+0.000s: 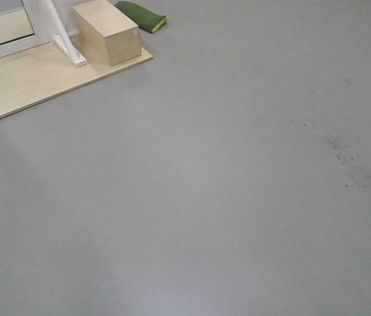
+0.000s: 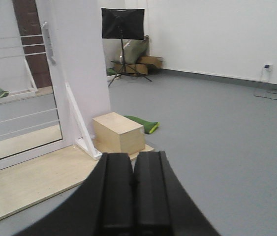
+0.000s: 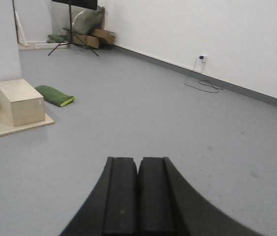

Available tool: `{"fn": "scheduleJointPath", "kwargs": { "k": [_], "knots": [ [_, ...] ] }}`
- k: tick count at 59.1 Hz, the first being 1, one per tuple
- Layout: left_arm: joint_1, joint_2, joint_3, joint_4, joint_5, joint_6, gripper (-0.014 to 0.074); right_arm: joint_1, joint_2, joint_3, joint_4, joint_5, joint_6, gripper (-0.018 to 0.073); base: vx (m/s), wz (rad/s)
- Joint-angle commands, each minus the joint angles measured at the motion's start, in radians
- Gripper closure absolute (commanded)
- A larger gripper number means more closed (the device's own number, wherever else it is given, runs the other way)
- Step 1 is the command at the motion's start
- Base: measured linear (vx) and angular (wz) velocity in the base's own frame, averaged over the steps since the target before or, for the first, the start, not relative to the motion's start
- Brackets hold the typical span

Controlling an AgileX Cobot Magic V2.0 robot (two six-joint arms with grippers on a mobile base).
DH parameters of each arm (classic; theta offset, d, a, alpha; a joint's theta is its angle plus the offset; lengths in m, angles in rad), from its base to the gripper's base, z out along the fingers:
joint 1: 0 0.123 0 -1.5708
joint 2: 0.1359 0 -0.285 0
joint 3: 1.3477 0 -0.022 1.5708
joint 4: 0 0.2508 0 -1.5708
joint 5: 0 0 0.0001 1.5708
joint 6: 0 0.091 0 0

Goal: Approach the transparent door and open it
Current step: 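Drive forward and turn to face the sliding glass door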

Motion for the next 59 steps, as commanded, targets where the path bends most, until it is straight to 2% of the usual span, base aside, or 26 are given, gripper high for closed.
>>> {"fn": "scheduleJointPath", "kwargs": {
  "k": [1,59],
  "knots": [
    [-0.004,-0.013,0.032,-0.010,-0.082,-0.010,0.0602,0.000,-0.016,0.012,-0.001,-0.080,-0.007,0.0567,0.58,0.48],
    [-0.004,-0.013,0.032,-0.010,-0.082,-0.010,0.0602,0.000,-0.016,0.012,-0.001,-0.080,-0.007,0.0567,0.61,0.39]
  ]
}}
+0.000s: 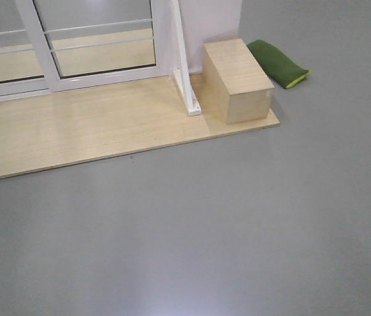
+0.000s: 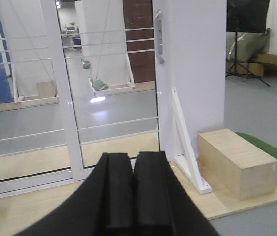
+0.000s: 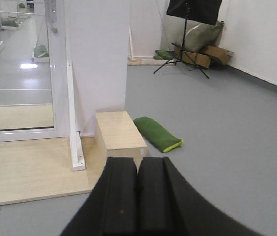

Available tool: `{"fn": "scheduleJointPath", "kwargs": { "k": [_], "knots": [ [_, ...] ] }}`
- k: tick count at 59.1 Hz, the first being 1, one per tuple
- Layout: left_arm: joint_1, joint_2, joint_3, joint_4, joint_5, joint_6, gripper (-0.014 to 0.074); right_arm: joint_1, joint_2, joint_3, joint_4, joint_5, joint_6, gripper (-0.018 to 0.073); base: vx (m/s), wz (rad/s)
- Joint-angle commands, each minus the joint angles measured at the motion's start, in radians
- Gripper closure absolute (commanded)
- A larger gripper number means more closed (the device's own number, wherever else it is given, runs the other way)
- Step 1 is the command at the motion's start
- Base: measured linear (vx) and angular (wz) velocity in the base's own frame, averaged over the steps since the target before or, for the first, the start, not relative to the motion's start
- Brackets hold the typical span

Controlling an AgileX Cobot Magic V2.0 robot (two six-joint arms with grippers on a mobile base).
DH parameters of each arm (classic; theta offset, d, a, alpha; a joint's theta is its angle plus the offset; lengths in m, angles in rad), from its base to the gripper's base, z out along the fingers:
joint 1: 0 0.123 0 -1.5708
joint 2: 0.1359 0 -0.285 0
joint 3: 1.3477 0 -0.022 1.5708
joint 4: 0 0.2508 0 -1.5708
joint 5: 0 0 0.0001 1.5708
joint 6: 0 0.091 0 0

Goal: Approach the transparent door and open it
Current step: 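Drive forward and turn to face the sliding glass door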

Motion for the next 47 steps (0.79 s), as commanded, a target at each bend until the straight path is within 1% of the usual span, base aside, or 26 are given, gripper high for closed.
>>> {"fn": "scheduleJointPath", "kwargs": {
  "k": [1,27,47],
  "knots": [
    [-0.004,-0.013,0.032,-0.010,-0.082,-0.010,0.0602,0.000,-0.016,0.012,-0.001,-0.080,-0.007,0.0567,0.63,0.34],
    [-0.004,-0.013,0.032,-0.010,-0.082,-0.010,0.0602,0.000,-0.016,0.012,-0.001,-0.080,-0.007,0.0567,0.64,0.33],
    [-0.004,-0.013,0.032,-0.010,-0.082,-0.010,0.0602,0.000,-0.016,0.012,-0.001,-0.081,-0.007,0.0567,0.63,0.14]
  ]
}}
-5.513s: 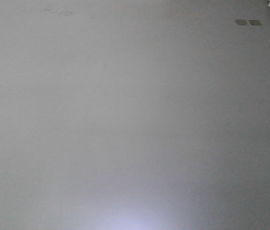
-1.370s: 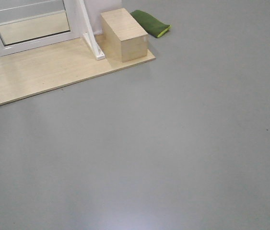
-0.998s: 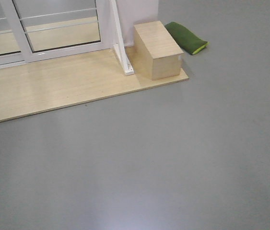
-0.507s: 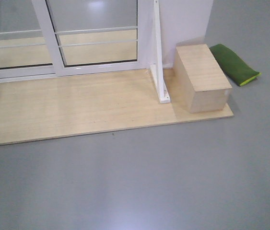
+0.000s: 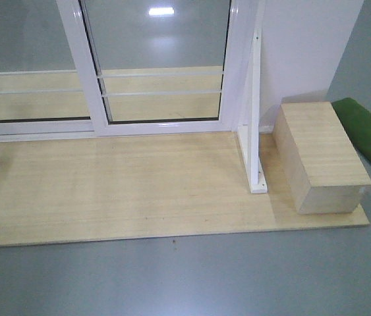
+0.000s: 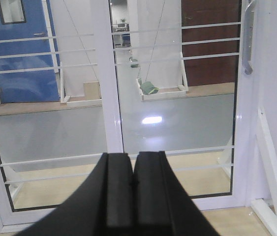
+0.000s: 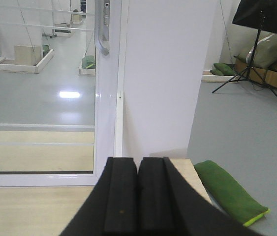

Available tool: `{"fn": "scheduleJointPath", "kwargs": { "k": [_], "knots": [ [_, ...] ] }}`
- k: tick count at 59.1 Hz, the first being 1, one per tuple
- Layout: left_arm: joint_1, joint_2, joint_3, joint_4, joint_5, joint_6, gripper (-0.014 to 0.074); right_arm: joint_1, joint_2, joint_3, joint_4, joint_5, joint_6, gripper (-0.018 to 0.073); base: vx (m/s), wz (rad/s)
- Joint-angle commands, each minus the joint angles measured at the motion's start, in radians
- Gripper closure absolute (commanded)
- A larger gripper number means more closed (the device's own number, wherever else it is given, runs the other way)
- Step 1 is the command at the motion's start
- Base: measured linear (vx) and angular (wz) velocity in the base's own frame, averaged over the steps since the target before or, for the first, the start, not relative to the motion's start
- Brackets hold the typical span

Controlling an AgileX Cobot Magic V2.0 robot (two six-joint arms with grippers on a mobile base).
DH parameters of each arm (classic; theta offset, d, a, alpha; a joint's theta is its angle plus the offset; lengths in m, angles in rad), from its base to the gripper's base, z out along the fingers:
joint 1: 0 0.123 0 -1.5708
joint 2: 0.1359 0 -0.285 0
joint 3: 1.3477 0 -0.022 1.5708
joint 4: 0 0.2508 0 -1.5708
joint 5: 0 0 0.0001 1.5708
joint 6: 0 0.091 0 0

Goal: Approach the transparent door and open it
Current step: 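Drive forward and turn to face the sliding glass door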

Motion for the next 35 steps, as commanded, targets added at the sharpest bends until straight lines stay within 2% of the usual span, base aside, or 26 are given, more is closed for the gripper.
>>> {"fn": "scheduleJointPath", "kwargs": {
  "k": [1,35],
  "knots": [
    [-0.004,-0.013,0.032,-0.010,-0.082,-0.010,0.0602,0.000,-0.016,0.012,-0.001,-0.081,-0.007,0.0567,0.62,0.07],
    [-0.004,-0.013,0.032,-0.010,-0.082,-0.010,0.0602,0.000,-0.016,0.012,-0.001,-0.081,-0.007,0.0567,0.59,0.03]
  ]
}}
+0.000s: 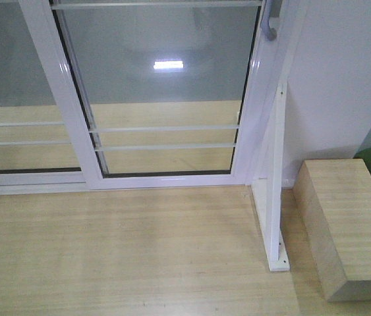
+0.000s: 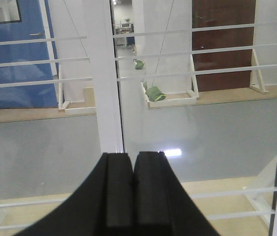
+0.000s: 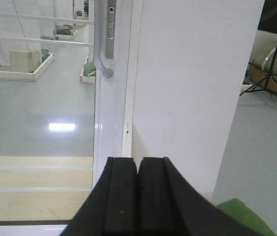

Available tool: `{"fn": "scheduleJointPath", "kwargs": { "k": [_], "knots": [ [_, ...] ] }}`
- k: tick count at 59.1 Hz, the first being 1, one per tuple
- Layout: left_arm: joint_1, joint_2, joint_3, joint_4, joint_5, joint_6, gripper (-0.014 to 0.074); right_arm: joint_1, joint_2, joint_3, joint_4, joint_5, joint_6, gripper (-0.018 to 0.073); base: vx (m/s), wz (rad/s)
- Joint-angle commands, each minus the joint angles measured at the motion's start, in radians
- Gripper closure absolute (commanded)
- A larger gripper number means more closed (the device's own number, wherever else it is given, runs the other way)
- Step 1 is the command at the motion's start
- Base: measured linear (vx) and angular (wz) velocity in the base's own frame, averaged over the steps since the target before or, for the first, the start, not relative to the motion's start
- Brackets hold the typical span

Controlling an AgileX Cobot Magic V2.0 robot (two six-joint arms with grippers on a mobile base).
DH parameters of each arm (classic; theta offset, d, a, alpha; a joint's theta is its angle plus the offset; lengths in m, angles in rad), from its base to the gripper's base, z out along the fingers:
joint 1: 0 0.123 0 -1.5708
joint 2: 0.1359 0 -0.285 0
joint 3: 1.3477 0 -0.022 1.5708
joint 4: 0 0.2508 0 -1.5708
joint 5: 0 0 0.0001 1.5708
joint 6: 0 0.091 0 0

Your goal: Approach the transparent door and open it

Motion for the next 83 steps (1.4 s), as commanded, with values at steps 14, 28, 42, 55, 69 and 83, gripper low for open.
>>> {"fn": "scheduleJointPath", "kwargs": {
  "k": [14,28,42,55,69,83],
  "knots": [
    [-0.004,-0.013,0.032,-0.010,-0.082,-0.010,0.0602,0.000,-0.016,0.012,-0.001,-0.079,-0.007,0.0567,0.47,0.00],
    [-0.004,-0.013,0.032,-0.010,-0.082,-0.010,0.0602,0.000,-0.016,0.012,-0.001,-0.080,-0.007,0.0567,0.37,0.02],
    [-0.004,-0.013,0.032,-0.010,-0.082,-0.010,0.0602,0.000,-0.016,0.012,-0.001,-0.080,-0.007,0.0567,0.26,0.06],
    [-0.004,-0.013,0.032,-0.010,-0.082,-0.010,0.0602,0.000,-0.016,0.012,-0.001,-0.080,-0.007,0.0567,0.17,0.03],
    [-0.003,0.015,0.029,-0.010,-0.090,-0.010,0.0602,0.000,0.029,0.010,-0.001,-0.109,-0.007,0.0567,0.08,0.03],
    [-0.003,0.031,0.029,-0.010,-0.071,-0.010,0.0602,0.000,0.048,0.011,-0.001,-0.078,-0.007,0.0567,-0.02,-0.01]
  ]
}}
